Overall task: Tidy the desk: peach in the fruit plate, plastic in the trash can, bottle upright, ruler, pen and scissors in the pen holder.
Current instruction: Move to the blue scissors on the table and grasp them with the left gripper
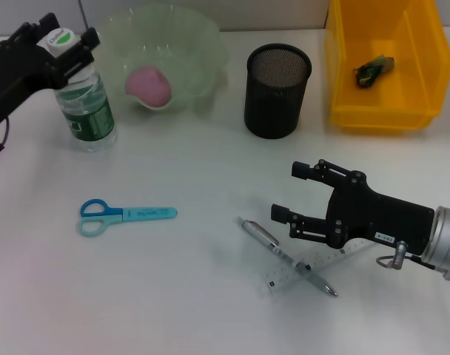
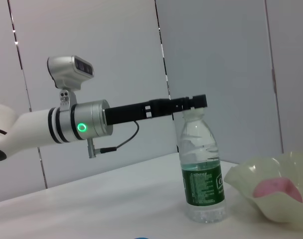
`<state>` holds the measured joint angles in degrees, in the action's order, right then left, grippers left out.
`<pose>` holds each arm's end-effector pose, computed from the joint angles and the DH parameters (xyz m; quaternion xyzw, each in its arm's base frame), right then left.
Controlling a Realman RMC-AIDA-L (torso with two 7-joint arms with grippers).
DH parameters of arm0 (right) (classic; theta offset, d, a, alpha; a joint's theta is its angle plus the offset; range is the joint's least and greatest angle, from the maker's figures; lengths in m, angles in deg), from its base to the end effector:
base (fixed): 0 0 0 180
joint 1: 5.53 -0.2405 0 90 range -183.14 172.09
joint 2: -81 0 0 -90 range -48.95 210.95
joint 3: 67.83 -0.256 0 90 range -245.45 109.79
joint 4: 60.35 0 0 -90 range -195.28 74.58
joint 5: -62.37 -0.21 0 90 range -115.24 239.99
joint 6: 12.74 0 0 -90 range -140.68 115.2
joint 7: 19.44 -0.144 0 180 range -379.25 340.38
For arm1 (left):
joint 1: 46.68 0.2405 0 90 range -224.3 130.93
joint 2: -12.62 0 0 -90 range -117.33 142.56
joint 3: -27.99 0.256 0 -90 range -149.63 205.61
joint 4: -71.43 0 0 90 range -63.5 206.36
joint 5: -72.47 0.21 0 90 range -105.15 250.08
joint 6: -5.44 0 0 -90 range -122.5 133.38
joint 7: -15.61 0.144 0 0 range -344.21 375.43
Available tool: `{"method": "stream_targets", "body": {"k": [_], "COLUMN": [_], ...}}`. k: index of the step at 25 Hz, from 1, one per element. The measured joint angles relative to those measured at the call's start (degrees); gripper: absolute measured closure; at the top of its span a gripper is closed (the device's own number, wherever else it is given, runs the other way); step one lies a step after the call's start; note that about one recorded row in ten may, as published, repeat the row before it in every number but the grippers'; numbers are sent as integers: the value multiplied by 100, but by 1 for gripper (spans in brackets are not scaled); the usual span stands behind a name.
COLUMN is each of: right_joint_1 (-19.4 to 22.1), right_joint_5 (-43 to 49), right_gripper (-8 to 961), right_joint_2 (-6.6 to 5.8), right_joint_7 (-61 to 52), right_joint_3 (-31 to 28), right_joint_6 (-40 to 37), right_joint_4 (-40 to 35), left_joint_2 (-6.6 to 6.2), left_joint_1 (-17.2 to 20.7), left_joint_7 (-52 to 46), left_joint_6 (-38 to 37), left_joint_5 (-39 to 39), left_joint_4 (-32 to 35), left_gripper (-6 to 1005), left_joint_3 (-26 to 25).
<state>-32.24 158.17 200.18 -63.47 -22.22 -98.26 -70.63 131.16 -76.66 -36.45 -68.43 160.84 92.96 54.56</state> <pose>0.2817 0.2738 -0.0654 -0.9132 0.1569 0.3296 0.1811 -0.2973 0.3635 0.0284 -0.8083 -0.2112 -0.3563 0.4185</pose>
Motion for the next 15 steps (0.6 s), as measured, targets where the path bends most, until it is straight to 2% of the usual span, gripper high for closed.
{"method": "stream_targets", "body": {"k": [10,13,14,15], "right_joint_1": [0,0,0,-2], "right_joint_5": [0,7,23,40], "right_gripper": [125,125,125,125], "right_joint_2": [0,0,0,0], "right_joint_7": [-78,-164,-210,-241], "right_joint_3": [0,0,0,0], "right_joint_6": [-1,-16,-25,-34], "right_joint_4": [-78,-139,-172,-195], "left_joint_2": [-171,-293,-293,-395], "left_joint_1": [177,235,235,315], "left_joint_7": [-1119,-1516,-1516,-1730], "left_joint_6": [-1154,-1642,-1642,-1896], "left_joint_5": [-121,6,6,72], "left_joint_4": [197,274,274,286], "left_gripper": [217,218,218,217], "left_joint_3": [22,163,163,356]}}
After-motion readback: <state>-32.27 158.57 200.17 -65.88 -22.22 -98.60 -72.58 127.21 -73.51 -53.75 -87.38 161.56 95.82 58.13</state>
